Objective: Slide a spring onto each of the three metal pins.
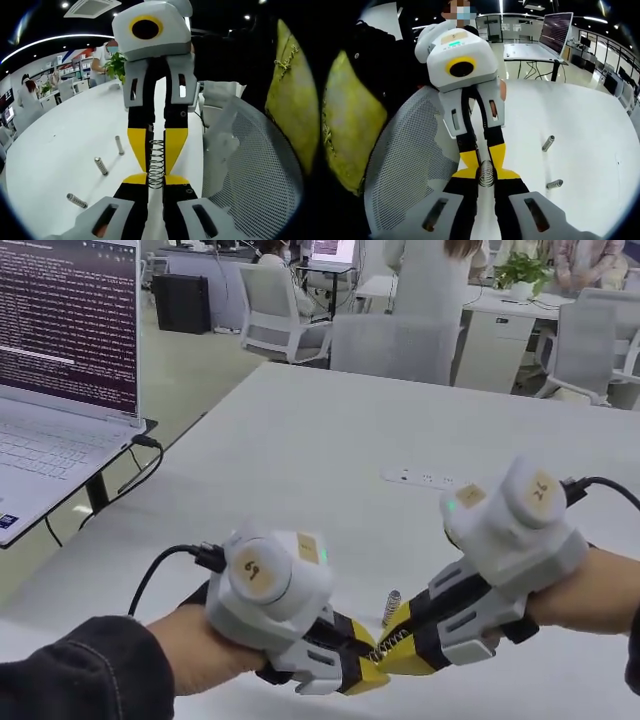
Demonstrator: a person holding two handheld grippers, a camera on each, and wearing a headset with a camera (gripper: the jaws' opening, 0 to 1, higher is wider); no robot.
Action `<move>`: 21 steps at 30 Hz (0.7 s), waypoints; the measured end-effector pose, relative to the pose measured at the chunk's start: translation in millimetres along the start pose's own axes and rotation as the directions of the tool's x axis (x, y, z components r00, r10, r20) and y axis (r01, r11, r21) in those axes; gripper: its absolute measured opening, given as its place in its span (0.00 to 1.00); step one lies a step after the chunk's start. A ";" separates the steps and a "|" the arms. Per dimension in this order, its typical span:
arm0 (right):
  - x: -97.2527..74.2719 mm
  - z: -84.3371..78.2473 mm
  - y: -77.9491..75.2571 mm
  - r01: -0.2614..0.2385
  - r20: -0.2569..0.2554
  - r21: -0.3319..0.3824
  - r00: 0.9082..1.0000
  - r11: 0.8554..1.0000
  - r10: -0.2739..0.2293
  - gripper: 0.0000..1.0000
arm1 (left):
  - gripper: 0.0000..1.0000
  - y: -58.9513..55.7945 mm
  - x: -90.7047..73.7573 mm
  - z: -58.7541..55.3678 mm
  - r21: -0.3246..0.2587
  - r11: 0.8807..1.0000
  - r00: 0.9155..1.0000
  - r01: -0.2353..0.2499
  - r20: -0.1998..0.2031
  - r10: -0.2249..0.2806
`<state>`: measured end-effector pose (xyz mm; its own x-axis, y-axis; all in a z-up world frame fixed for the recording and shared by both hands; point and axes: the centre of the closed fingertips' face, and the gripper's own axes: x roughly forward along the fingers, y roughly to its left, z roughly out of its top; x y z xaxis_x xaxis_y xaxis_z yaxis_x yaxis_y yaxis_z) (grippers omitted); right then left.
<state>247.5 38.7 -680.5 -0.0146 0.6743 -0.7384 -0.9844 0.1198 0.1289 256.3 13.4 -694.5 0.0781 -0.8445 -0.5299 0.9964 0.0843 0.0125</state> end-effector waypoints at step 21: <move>-18.3 -9.4 -11.5 0.044 -0.073 0.001 0.996 0.999 -0.044 0.08 | 0.16 9.8 -13.8 4.0 -0.086 0.996 0.998 -0.038 0.051 0.043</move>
<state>257.4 18.2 -674.7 0.0157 0.6136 -0.7894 -0.9840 0.1497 0.0968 265.2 23.8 -683.8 0.1221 -0.8659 -0.4852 0.9860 0.1618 -0.0406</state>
